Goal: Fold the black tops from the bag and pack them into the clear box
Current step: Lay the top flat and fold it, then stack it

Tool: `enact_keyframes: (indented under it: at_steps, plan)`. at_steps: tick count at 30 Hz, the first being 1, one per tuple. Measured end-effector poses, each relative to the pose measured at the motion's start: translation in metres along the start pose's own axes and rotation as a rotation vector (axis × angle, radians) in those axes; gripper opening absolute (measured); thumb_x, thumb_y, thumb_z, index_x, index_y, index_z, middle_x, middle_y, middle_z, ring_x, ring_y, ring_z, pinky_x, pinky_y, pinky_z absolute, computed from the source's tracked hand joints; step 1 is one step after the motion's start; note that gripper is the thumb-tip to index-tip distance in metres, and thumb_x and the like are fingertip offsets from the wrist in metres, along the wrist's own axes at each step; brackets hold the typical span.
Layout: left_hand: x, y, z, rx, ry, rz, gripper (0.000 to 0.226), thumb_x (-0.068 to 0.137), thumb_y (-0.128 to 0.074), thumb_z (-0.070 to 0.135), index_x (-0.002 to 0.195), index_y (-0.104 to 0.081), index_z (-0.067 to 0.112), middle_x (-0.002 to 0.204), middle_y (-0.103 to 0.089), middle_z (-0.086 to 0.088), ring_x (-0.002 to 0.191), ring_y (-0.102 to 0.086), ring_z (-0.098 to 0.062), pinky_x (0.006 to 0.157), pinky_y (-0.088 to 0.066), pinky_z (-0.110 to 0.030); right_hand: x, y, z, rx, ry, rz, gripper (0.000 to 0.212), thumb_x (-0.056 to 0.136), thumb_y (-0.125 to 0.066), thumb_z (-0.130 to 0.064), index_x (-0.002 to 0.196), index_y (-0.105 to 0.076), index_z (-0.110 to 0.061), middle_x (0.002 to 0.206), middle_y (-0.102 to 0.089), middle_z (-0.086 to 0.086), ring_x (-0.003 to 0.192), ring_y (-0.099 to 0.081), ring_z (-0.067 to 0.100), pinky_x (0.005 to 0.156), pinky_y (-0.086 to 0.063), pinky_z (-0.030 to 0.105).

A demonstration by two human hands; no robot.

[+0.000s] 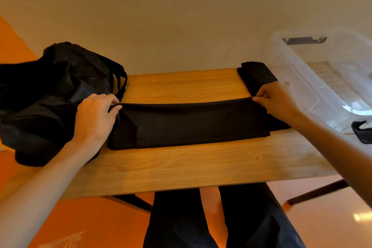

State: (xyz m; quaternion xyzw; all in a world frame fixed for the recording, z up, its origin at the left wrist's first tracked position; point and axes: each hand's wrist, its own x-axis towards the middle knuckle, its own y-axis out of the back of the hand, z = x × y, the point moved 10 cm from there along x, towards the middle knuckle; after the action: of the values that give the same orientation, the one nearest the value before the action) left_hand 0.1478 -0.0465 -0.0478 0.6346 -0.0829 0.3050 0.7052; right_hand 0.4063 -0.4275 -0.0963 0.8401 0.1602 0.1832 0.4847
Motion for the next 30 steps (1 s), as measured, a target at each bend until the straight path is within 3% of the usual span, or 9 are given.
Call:
enact_keyframes:
  at_steps: [4,8,13,17,20,22,24,27,30]
  plan:
    - [0.004,-0.003,-0.003,0.021,0.025,-0.016,0.011,0.088,-0.078,0.010,0.095,-0.074,0.003,0.088,-0.073,-0.011,0.086,-0.070,-0.032,0.072,-0.058,-0.048,0.007,-0.002,-0.001,-0.026,0.008,0.009,0.014,0.093,-0.073,-0.022,0.081,-0.067,-0.023,0.068,-0.062,-0.008,0.065,-0.060,0.006,0.069,-0.047,0.023]
    - [0.006,-0.013,-0.005,0.049,0.051,-0.057,0.010,0.088,-0.079,0.015,0.092,-0.074,0.008,0.084,-0.072,-0.007,0.081,-0.070,-0.029,0.066,-0.059,-0.046,0.011,-0.008,-0.005,-0.088,0.034,-0.002,0.014,0.090,-0.076,-0.023,0.080,-0.067,-0.025,0.069,-0.063,-0.009,0.068,-0.062,0.006,0.080,-0.051,0.031]
    - [0.006,-0.028,-0.003,0.050,0.060,-0.115,0.012,0.087,-0.080,0.014,0.093,-0.072,0.007,0.084,-0.069,-0.007,0.080,-0.069,-0.030,0.069,-0.059,-0.049,0.008,-0.013,-0.007,-0.101,0.023,-0.029,0.007,0.088,-0.078,-0.020,0.086,-0.073,-0.016,0.075,-0.064,-0.006,0.071,-0.061,0.006,0.071,-0.049,0.027]
    - [0.003,-0.020,0.005,0.026,0.085,-0.080,0.035,0.087,-0.078,0.013,0.118,-0.068,-0.001,0.112,-0.059,-0.015,0.084,-0.065,-0.030,0.073,-0.058,-0.044,0.001,-0.002,-0.017,-0.207,0.062,0.052,0.013,0.090,-0.076,-0.020,0.098,-0.070,-0.010,0.090,-0.065,0.005,0.080,-0.064,0.020,0.077,-0.058,0.041]
    - [-0.011,-0.009,0.050,-0.061,0.010,-0.035,0.043,0.095,-0.068,0.029,0.130,-0.062,0.005,0.134,-0.047,-0.014,0.106,-0.058,-0.028,0.090,-0.055,-0.042,-0.030,-0.001,-0.067,-0.268,0.205,0.145,0.035,0.098,-0.063,-0.035,0.126,-0.062,-0.013,0.120,-0.064,0.009,0.111,-0.059,0.026,0.083,-0.055,0.039]
    - [-0.026,-0.037,0.088,-0.065,-0.028,-0.222,0.056,0.100,-0.053,0.048,0.146,-0.052,0.017,0.155,-0.037,-0.012,0.140,-0.039,-0.031,0.113,-0.038,-0.050,-0.051,-0.032,-0.108,-0.236,0.277,0.014,0.058,0.100,-0.049,-0.055,0.147,-0.049,-0.021,0.149,-0.051,0.006,0.139,-0.044,0.026,0.106,-0.045,0.044]
    - [-0.047,-0.078,0.106,0.024,0.010,-0.458,0.071,0.100,-0.030,0.067,0.162,-0.020,0.031,0.171,-0.005,-0.007,0.157,-0.005,-0.030,0.126,-0.011,-0.052,-0.063,-0.079,-0.131,-0.287,0.297,-0.172,0.076,0.098,-0.025,-0.074,0.161,-0.022,-0.031,0.169,-0.014,0.004,0.157,-0.010,0.025,0.125,-0.014,0.044]
    - [-0.066,-0.113,0.088,0.150,0.123,-0.609,0.083,0.092,-0.006,0.080,0.161,0.010,0.037,0.170,0.019,-0.006,0.156,0.018,-0.033,0.126,0.008,-0.055,-0.065,-0.121,-0.120,-0.378,0.194,-0.290,0.084,0.090,0.003,-0.082,0.161,0.005,-0.038,0.170,0.014,0.004,0.156,0.018,0.021,0.127,0.009,0.045]
    - [-0.067,-0.111,0.058,0.171,0.164,-0.591,0.089,0.087,-0.005,0.086,0.161,0.011,0.039,0.170,0.018,-0.006,0.156,0.016,-0.031,0.126,0.006,-0.053,-0.067,-0.120,-0.093,-0.390,0.098,-0.276,0.080,0.090,-0.001,-0.082,0.159,0.012,-0.043,0.169,0.019,0.002,0.155,0.022,0.022,0.124,0.010,0.055]
